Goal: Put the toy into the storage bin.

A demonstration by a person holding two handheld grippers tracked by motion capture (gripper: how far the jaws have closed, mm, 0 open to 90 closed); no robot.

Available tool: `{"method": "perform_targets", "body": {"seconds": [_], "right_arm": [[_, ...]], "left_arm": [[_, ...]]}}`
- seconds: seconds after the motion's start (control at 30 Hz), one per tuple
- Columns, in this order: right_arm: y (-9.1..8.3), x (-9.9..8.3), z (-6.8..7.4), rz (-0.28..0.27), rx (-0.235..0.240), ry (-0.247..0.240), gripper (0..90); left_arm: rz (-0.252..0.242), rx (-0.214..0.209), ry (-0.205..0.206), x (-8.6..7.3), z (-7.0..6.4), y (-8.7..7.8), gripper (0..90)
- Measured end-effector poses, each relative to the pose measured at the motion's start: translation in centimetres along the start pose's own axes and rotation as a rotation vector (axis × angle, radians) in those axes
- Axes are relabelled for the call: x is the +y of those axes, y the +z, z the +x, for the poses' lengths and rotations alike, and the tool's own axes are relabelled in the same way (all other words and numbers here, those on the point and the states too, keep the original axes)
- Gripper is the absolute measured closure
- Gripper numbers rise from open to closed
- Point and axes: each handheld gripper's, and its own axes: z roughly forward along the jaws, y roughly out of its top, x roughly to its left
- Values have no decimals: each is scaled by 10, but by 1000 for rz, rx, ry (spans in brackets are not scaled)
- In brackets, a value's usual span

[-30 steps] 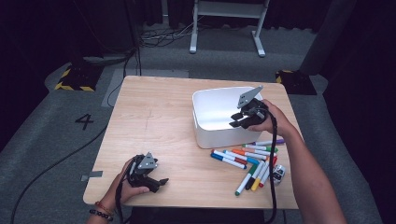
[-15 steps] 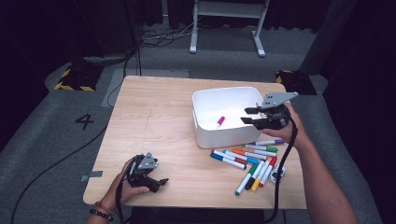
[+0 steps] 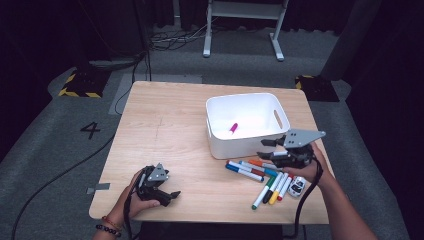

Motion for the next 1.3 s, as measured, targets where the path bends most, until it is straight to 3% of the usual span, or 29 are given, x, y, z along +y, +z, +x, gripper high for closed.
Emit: {"method": "perform_targets", "body": {"seconds": [0.07,0.1,0.23,0.47,0.6,0.77,0.83,0.9,0.93,1.2,1.3], "right_arm": [[18,-15,13,44,34,-6,554],[18,-15,13,44,34,-6,554],[48,-35,27,106,92,-2,553],[83,-48,34,164,138,10,556],[95,-51,34,198,138,1,559],[102,-52,33,210,132,0,558],[104,-53,33,221,131,21,557],[108,-53,30,221,125,4,554],[108,-53,31,233,122,29,552],[115,-55,25,205,119,35,546],[120,-56,26,232,117,42,542]], "left_arm": [[0,0,0,0,0,0,131],[0,0,0,0,0,0,131],[0,0,0,0,0,0,131],[1,-1,0,0,0,0,131],[0,0,0,0,0,0,131],[0,0,0,0,0,0,131],[0,0,0,0,0,0,131],[0,0,0,0,0,0,131],[0,0,0,0,0,0,131],[0,0,0,0,0,0,131],[0,0,0,0,0,0,131]]}}
